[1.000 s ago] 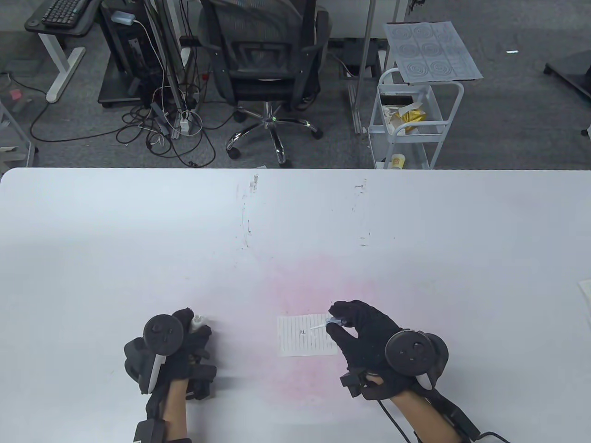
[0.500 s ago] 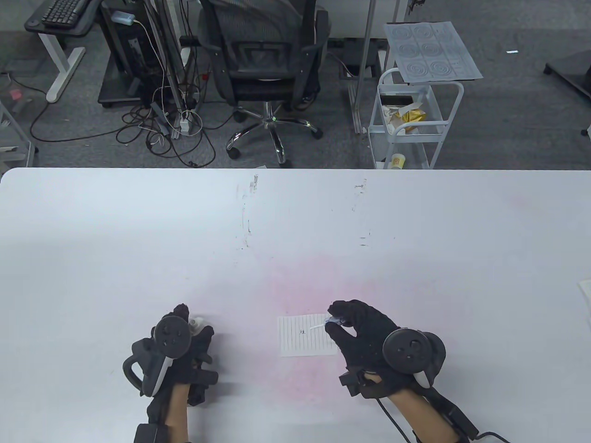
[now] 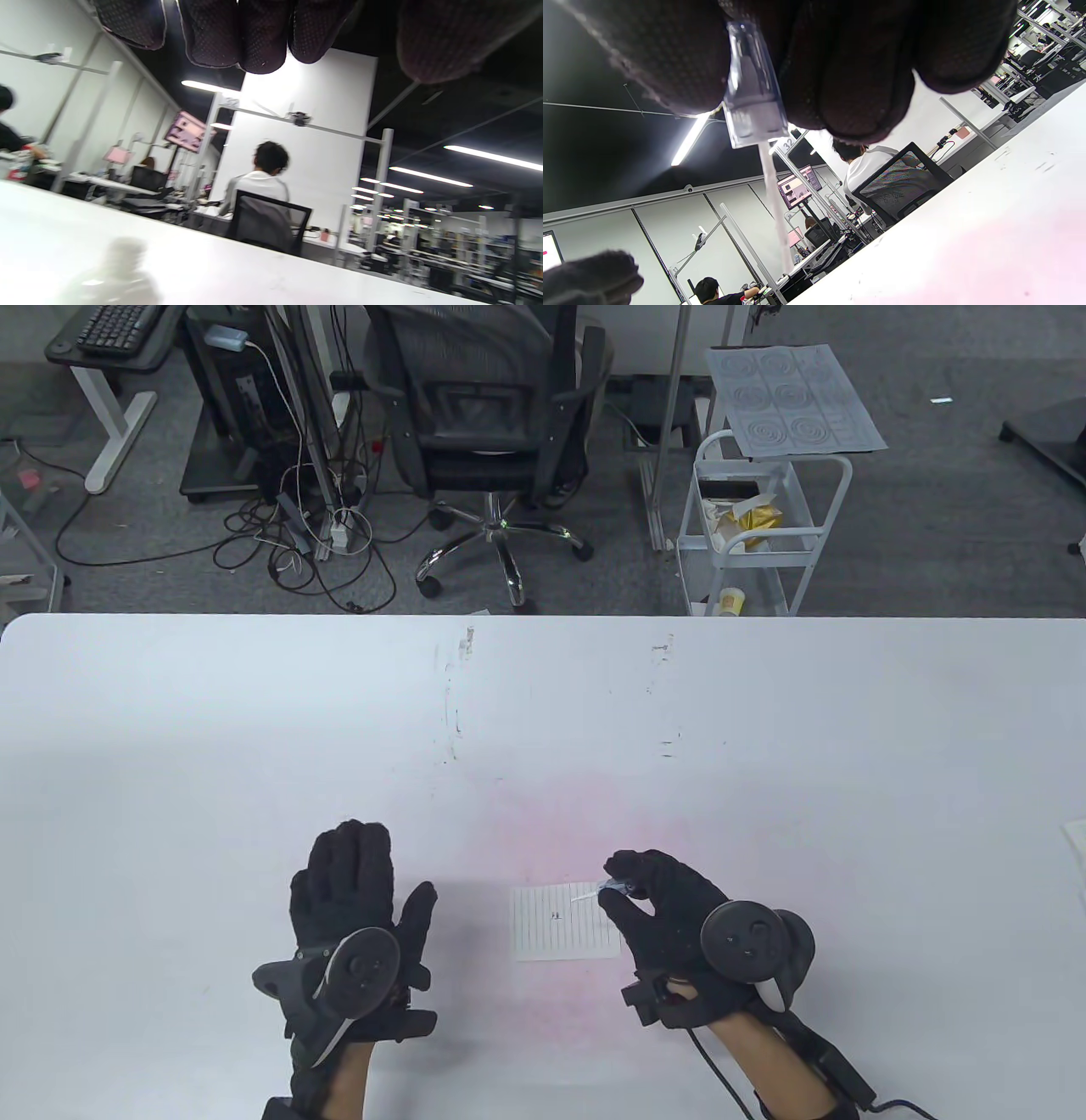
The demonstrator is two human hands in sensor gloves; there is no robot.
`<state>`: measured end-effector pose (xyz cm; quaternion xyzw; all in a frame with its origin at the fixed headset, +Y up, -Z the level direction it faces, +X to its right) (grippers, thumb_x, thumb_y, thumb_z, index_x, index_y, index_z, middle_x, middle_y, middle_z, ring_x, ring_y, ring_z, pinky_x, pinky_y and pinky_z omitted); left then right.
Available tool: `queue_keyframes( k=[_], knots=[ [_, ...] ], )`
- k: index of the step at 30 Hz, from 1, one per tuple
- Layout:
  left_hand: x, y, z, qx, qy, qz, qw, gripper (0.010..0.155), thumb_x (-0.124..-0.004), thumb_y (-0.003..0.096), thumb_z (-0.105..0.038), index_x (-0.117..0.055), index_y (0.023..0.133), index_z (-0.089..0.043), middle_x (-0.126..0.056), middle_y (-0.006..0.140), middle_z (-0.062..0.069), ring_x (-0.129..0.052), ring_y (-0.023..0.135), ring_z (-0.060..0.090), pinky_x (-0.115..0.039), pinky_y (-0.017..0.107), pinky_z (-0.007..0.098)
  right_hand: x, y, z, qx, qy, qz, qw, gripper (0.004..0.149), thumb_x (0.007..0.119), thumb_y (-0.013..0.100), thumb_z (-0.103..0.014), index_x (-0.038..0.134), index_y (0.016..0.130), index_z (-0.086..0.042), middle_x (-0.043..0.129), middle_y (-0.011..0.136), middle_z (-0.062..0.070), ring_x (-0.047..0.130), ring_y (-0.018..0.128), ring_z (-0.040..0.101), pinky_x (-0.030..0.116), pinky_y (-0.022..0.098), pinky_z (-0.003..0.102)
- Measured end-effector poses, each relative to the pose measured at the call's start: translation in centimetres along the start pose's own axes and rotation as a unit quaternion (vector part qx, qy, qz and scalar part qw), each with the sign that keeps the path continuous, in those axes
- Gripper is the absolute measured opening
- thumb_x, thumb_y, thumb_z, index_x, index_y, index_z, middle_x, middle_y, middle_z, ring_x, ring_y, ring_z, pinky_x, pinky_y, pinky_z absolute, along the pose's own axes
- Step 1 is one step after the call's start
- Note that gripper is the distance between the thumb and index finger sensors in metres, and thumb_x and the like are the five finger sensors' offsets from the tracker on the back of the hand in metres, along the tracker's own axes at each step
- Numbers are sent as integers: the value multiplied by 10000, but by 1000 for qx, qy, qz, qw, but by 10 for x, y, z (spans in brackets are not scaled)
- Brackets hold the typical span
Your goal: Brush correction fluid to cover black text
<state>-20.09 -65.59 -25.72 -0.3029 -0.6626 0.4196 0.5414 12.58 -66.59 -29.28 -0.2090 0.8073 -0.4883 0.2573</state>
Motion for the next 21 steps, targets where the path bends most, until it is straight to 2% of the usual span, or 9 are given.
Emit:
queue_keyframes(
  k=[3,9,17,21],
  knots=[
    [-8,-2,-27,-64,-18,22,998,716,-725,429,-582,-543,1064,-307,-545,1168,32,-586,1113,328,-564,769,586,2,1,2,2,-3,-1,1000,485,873,359,-449,826,773,-200,874,718,48,1008,493,275,782,477,528],
    [-33,-7,-67,-122,13,72,990,685,-676,447,-554,-528,1069,-311,-500,1181,25,-532,1131,310,-539,786,566,6,3,6,7,-9,-2,1000,486,873,359,-448,825,774,-199,873,719,49,1008,493,276,781,478,528],
    [-95,-13,-89,-148,54,217,963,667,-635,450,-520,-509,1071,-311,-436,1186,18,-441,1130,301,-483,792,549,10,4,7,8,-14,-8,1000,486,873,361,-438,822,781,-199,868,728,51,1007,504,277,779,482,530],
    [-121,-16,-91,-148,81,261,951,656,-619,456,-501,-491,1072,-316,-425,1184,19,-446,1126,302,-502,793,529,13,4,9,11,-16,-12,1000,486,873,361,-436,821,782,-200,869,729,52,1007,506,278,779,482,531]
  ],
)
Point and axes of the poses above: the tracker on the back of each hand, its own z axis roughly to the little-finger side, its own y axis roughly from the wrist to the fingertips, x = y × z, the point moved 5 cm from there along y, roughly from the wrist to the fingertips
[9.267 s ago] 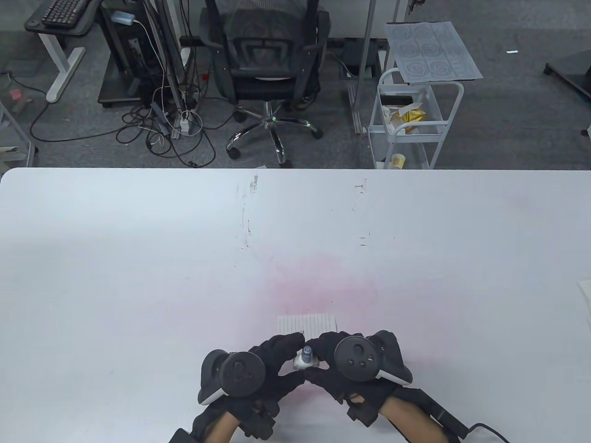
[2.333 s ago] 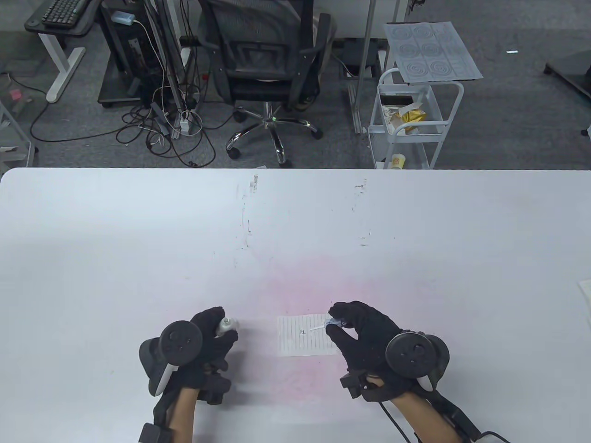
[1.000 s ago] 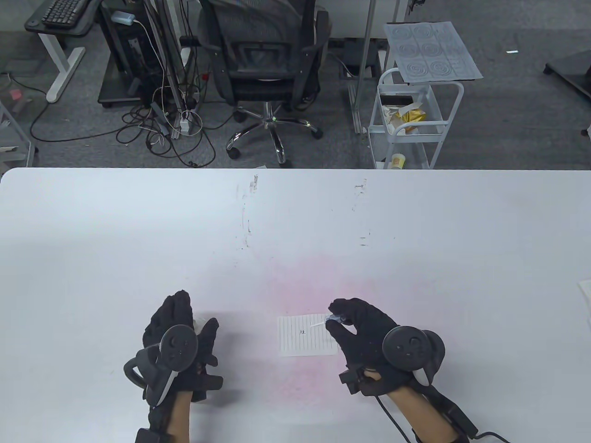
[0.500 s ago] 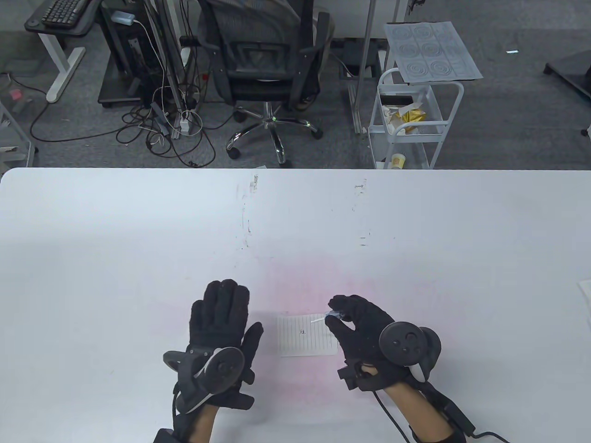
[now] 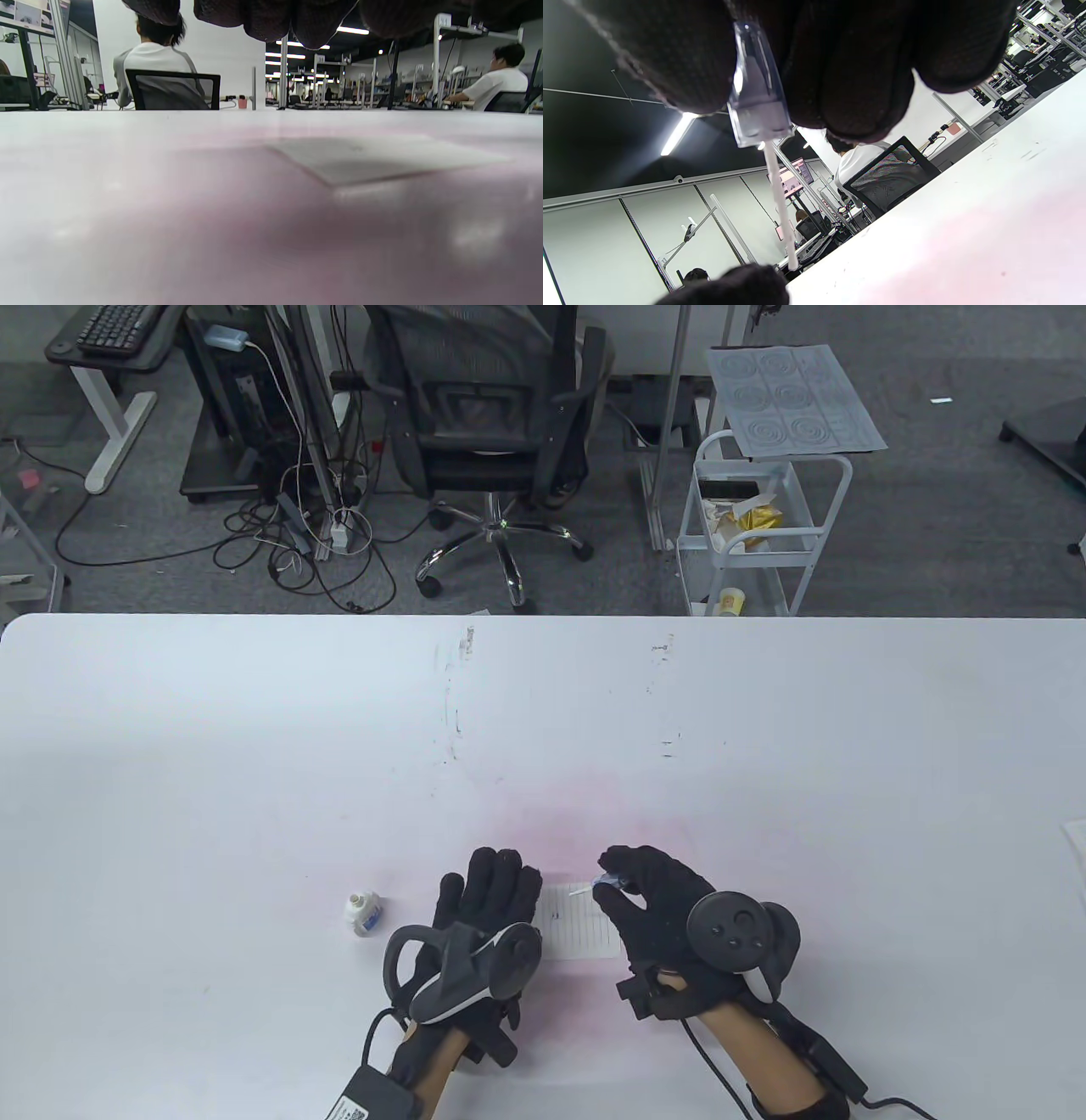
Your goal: Brush correction fluid to cover black text
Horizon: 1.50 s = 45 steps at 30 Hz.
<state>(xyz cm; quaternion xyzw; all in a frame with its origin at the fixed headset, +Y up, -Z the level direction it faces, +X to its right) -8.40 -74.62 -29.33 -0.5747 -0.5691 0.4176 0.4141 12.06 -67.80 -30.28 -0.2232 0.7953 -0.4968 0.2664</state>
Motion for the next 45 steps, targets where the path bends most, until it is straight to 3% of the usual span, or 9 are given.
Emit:
queue_keyframes(
  k=[12,26,45],
  knots=[
    [-42,12,3,7,-5,153,988,625,-583,494,-457,-447,1079,-284,-412,1180,18,-470,1123,294,-498,808,493,18,2,5,13,-24,-21,999,487,880,358,-416,820,789,-196,867,738,60,1008,516,288,778,484,537],
    [-43,13,-1,9,8,163,987,612,-628,510,-442,-429,1064,-274,-386,1163,51,-479,1111,307,-528,810,473,54,1,6,6,-77,-66,995,475,918,333,-387,853,769,-209,895,725,64,1033,510,294,793,476,537],
    [-43,13,-1,13,8,167,986,615,-622,511,-441,-415,1065,-275,-370,1165,50,-461,1115,306,-519,809,476,65,1,2,-9,-105,-82,991,475,918,337,-391,852,774,-218,900,729,55,1038,526,289,794,490,527]
  ],
)
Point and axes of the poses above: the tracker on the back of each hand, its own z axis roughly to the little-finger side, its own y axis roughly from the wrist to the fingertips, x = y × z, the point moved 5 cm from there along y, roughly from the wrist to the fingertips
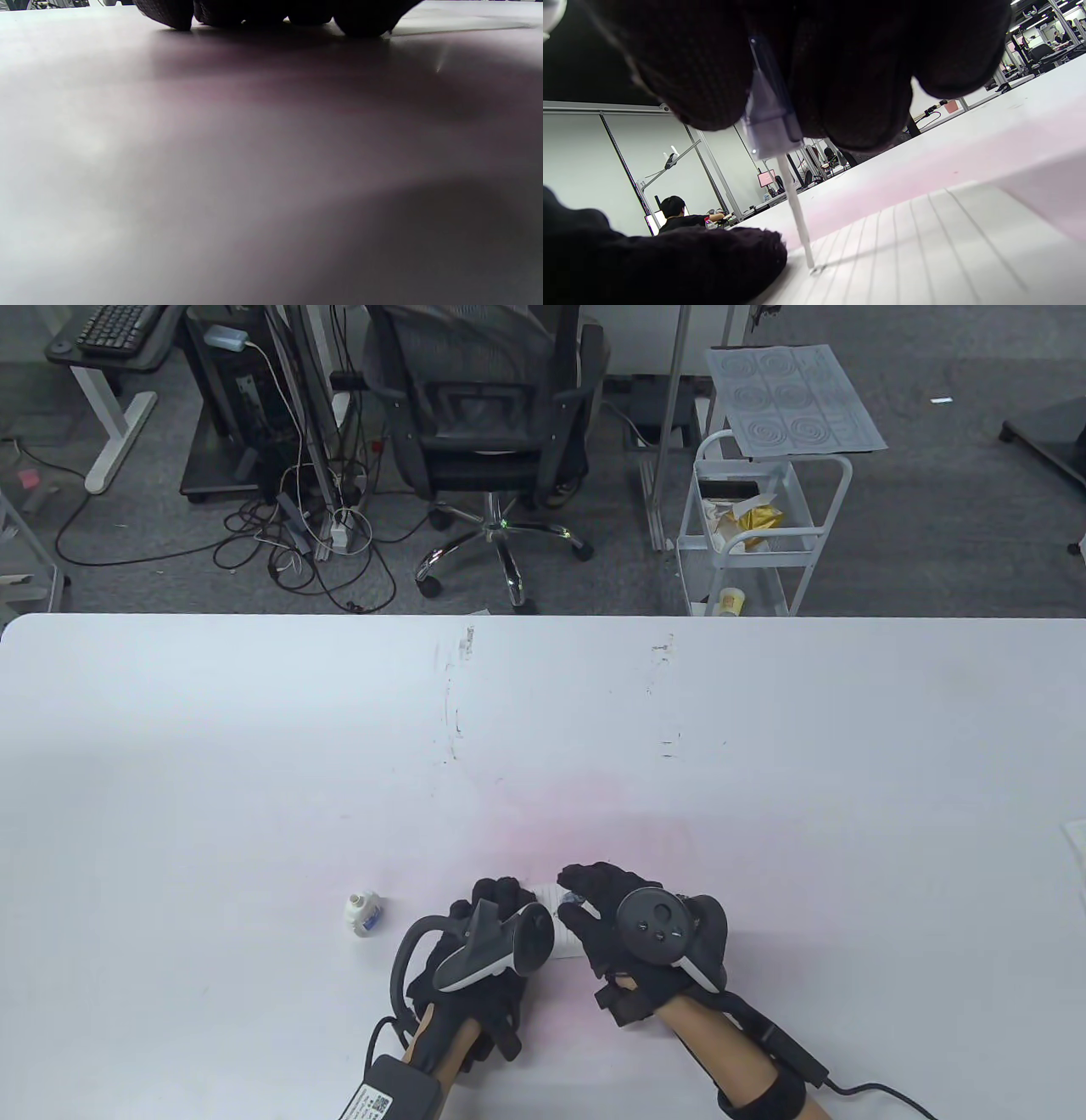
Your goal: Brush correction fluid to cover black text
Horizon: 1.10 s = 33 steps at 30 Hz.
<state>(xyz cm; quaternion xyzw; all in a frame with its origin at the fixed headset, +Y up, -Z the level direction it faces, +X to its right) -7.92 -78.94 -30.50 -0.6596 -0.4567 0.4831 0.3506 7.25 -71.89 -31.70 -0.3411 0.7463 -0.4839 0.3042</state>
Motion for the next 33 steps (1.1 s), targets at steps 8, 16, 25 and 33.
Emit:
queue_keyframes(
  k=[8,16,25,33],
  knots=[
    [0,0,0,1,-1,1,1000,615,-621,511,-440,-413,1065,-275,-368,1165,51,-460,1114,308,-516,809,478,-1,-1,0,6,-9,5,1000,473,920,332,-385,860,767,-210,906,721,60,1038,516,298,791,483,533],
    [0,0,0,1,0,1,1000,615,-619,510,-441,-409,1065,-278,-359,1167,49,-453,1117,304,-512,810,479,-2,-1,2,9,-10,5,1000,470,918,327,-397,870,755,-208,917,702,57,1044,494,292,799,470,527],
    [0,0,0,1,0,1,1000,617,-617,511,-440,-404,1066,-277,-356,1167,48,-450,1116,306,-509,810,480,-1,-2,3,6,-8,-5,1000,471,919,324,-406,877,749,-208,923,696,55,1047,487,287,803,468,524],
    [0,0,0,1,0,1,1000,617,-618,510,-440,-404,1066,-278,-356,1167,48,-450,1117,306,-512,810,480,-4,-2,-1,-7,-12,19,1000,473,919,332,-404,866,762,-215,914,713,51,1045,508,283,801,479,521]
  ],
)
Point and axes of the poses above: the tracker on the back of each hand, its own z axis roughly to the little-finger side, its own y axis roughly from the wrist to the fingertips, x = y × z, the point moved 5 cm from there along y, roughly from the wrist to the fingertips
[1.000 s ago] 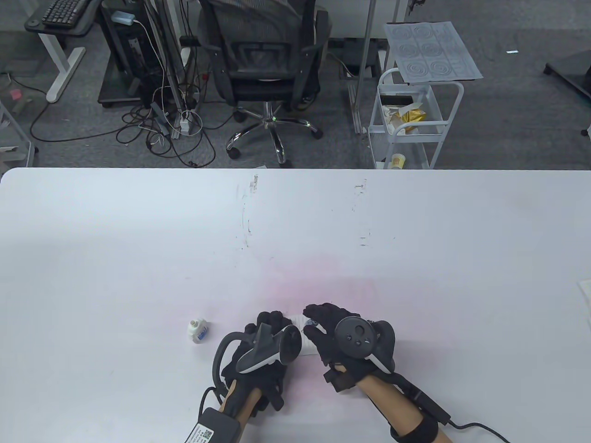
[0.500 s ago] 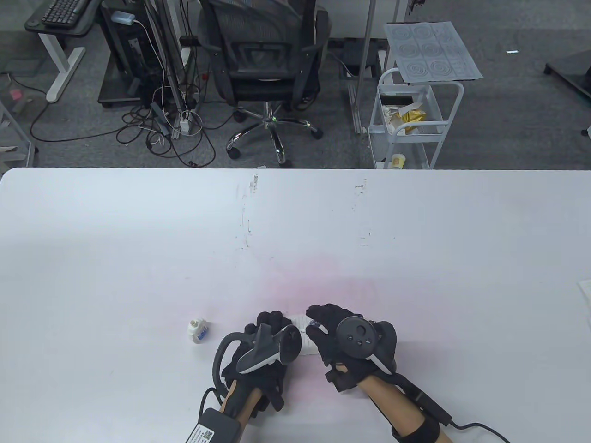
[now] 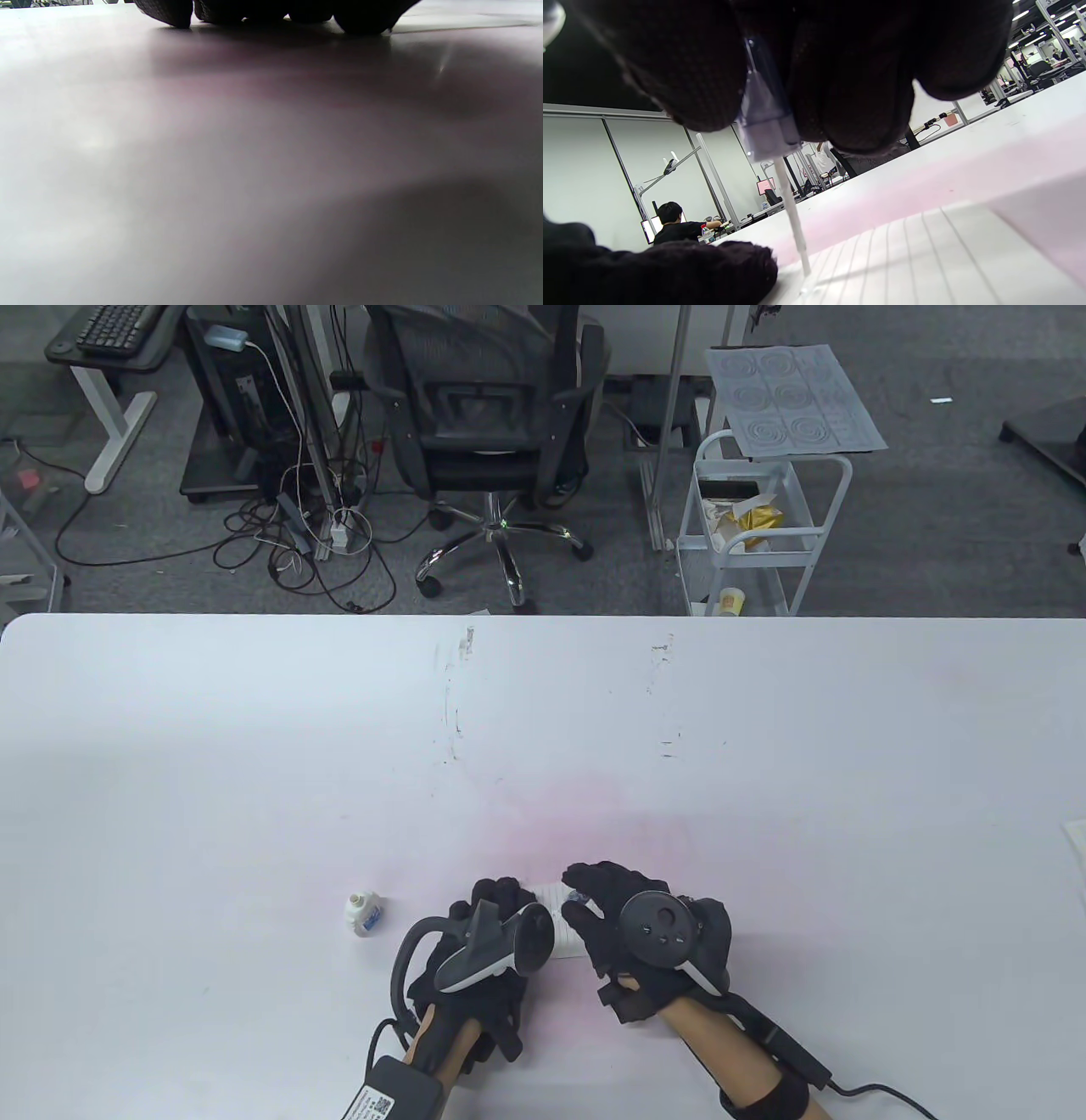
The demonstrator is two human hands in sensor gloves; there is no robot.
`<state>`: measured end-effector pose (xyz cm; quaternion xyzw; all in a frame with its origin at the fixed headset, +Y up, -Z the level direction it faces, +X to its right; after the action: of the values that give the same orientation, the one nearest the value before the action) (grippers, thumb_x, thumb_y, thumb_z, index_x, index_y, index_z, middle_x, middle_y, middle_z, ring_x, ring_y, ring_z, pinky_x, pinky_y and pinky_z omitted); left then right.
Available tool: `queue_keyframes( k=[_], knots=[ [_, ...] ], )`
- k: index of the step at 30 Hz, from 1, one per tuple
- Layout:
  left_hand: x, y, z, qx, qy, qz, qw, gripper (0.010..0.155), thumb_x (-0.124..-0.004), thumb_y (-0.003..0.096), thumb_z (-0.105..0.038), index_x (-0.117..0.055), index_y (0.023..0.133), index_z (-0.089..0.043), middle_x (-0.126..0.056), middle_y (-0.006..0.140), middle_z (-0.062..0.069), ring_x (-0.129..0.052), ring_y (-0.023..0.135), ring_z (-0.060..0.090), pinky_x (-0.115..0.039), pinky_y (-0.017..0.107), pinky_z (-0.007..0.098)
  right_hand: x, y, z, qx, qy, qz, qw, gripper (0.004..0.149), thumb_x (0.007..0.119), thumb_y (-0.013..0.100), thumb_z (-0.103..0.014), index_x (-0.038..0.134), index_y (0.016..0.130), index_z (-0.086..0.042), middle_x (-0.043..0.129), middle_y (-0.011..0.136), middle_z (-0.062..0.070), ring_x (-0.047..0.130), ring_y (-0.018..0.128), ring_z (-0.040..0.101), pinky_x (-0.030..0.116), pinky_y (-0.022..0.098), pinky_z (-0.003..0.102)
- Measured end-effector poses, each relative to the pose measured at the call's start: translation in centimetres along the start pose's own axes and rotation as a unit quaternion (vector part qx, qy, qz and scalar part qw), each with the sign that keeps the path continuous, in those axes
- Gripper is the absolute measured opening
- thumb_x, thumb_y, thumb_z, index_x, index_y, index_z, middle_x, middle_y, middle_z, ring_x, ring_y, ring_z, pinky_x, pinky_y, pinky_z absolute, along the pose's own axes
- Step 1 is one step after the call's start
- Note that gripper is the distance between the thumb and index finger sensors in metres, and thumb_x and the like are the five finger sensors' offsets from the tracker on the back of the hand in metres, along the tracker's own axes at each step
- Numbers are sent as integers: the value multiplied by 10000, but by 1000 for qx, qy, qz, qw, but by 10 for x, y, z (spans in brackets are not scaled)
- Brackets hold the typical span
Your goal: Brush correction fluid to cover black text
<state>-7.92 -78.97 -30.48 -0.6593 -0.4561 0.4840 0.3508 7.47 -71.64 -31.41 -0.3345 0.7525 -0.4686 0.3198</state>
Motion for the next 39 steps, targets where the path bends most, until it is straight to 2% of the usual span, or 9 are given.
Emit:
queue_keyframes(
  k=[16,21,28,31,39],
  knots=[
    [-1,-1,0,5,0,3,1000,617,-616,509,-441,-400,1065,-281,-353,1168,46,-446,1119,303,-510,810,480,6,1,-3,-9,-3,-27,1000,469,927,322,-418,886,746,-222,938,690,43,1058,488,279,812,467,514],
    [-1,-1,0,5,-3,3,1000,617,-617,509,-440,-400,1065,-282,-351,1168,45,-445,1118,304,-508,811,479,0,0,2,6,-27,-9,1000,468,931,319,-414,890,743,-220,940,687,43,1058,484,282,811,465,516],
    [-1,-1,0,5,-3,3,1000,618,-617,508,-440,-400,1064,-283,-351,1168,44,-446,1118,303,-507,809,481,-2,0,-1,-7,-11,9,1000,468,929,322,-416,884,747,-227,936,694,39,1058,491,276,811,470,513],
    [-1,-1,0,5,-3,3,1000,617,-616,508,-441,-401,1064,-282,-352,1168,45,-446,1118,302,-507,810,481,-1,0,-3,-14,6,6,1000,468,929,323,-416,882,750,-230,933,699,36,1056,499,275,809,474,510],
    [-1,-1,0,5,-3,3,1000,618,-615,508,-441,-397,1064,-284,-349,1168,42,-443,1119,300,-505,809,481,1,1,3,2,-21,-13,1000,465,933,318,-416,891,742,-228,942,690,38,1060,490,280,810,468,514]
  ],
)
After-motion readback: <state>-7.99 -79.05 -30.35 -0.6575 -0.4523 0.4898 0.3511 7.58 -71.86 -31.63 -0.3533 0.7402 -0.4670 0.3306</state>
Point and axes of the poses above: the tracker on the back of each hand, its own z axis roughly to the little-finger side, its own y axis roughly from the wrist to the fingertips, x = y × z, the point moved 5 cm from there along y, roughly from the wrist to the fingertips
